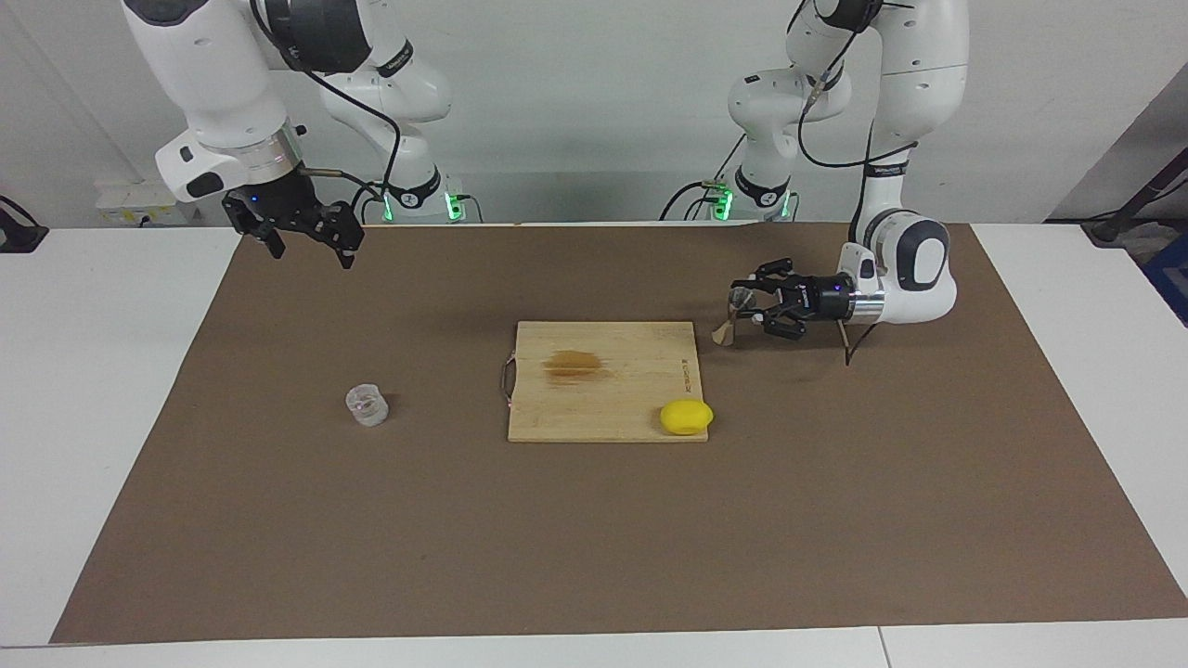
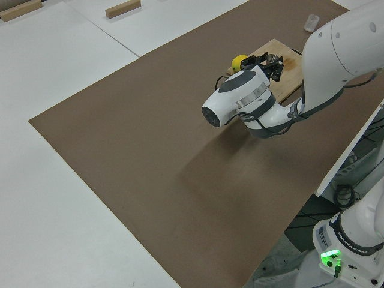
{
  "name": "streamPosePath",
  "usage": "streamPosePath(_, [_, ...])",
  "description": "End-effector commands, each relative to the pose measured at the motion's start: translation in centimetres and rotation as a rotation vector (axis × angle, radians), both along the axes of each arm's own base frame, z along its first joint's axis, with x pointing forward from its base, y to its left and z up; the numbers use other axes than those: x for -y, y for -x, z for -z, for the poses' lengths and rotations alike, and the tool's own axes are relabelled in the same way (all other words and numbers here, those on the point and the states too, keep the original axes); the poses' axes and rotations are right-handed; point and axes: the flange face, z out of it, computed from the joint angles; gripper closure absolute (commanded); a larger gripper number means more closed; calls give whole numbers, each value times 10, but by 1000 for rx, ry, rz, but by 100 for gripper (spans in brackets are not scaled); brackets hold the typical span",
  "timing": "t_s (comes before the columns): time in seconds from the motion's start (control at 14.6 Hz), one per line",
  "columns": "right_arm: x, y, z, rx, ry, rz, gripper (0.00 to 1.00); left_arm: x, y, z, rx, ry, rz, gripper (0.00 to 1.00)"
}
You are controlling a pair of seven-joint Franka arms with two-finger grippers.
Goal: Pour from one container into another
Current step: 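Lift the dark cup with the left gripper and carry it over the board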
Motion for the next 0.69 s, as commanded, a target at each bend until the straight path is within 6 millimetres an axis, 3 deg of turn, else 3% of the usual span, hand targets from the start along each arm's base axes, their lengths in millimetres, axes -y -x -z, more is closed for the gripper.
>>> streamPosePath(0.0, [8,4,5,-4,-9,131,0,47,9,-5,-19,-16,-63,98])
streamPosePath(0.27, [19,-9,22,-13,-51,352,0,112,18,-4,-39,-23,-132,98])
streamPosePath(0.62, [46,-31,65,-46,-107,628,0,174,36,0,21,-27,-247,98])
